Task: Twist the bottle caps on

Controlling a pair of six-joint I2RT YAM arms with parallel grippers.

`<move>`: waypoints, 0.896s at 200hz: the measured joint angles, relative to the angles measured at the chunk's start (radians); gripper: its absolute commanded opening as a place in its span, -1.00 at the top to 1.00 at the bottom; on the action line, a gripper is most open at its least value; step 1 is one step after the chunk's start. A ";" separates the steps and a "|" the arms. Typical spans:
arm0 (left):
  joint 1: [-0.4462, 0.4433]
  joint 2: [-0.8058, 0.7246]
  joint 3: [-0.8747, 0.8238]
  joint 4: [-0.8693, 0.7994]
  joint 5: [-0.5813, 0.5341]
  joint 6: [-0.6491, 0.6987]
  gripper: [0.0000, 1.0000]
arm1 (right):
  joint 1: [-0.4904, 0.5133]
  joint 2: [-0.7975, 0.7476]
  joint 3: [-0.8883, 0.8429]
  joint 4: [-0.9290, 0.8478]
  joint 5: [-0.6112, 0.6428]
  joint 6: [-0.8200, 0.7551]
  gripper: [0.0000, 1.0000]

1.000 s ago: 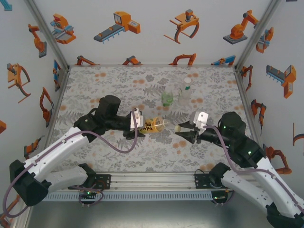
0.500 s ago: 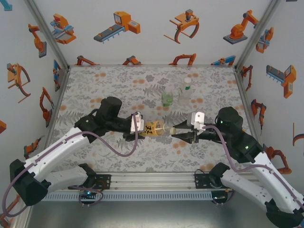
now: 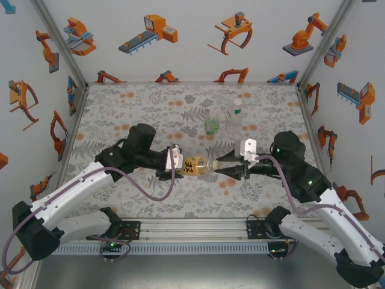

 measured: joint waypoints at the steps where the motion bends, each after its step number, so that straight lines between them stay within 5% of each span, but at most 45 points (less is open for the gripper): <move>1: 0.000 0.000 0.000 0.000 0.000 0.000 1.00 | 0.000 0.000 0.000 0.000 -0.001 0.000 0.55; 179: -0.008 0.000 0.000 -0.019 -0.012 0.007 1.00 | 0.011 0.050 0.053 -0.071 -0.015 -0.016 0.63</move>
